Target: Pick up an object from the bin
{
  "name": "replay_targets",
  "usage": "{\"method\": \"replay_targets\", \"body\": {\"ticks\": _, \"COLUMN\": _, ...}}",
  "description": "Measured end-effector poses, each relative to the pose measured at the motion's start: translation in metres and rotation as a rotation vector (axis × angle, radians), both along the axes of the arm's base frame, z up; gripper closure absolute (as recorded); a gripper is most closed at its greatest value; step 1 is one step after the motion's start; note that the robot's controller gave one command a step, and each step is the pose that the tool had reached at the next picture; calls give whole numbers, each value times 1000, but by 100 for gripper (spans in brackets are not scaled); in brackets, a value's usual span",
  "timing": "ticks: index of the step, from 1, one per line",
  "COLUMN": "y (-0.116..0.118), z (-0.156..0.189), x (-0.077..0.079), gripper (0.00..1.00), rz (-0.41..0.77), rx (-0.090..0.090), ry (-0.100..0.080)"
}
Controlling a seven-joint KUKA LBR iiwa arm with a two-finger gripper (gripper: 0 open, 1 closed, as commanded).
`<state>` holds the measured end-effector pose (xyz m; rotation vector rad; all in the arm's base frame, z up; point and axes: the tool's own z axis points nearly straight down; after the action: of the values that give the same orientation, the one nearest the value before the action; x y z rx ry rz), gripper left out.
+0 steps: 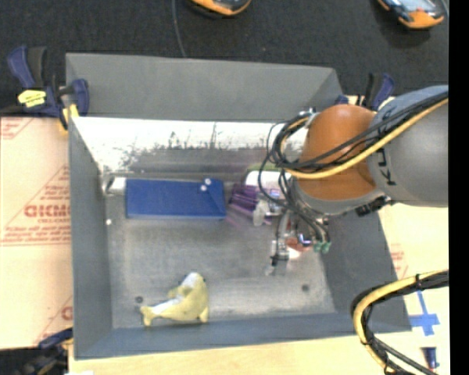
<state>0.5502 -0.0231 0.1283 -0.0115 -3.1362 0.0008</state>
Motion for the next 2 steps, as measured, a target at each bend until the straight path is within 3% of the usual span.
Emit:
{"method": "replay_targets", "body": {"ticks": 1, "y": 0, "z": 4, "x": 2, "gripper": 0, "rz": 1, "rx": -1, "ry": -8}}
{"method": "replay_targets", "body": {"ticks": 2, "y": -34, "z": -39, "x": 90, "gripper": 0, "rz": -95, "rx": 4, "ry": -32}}
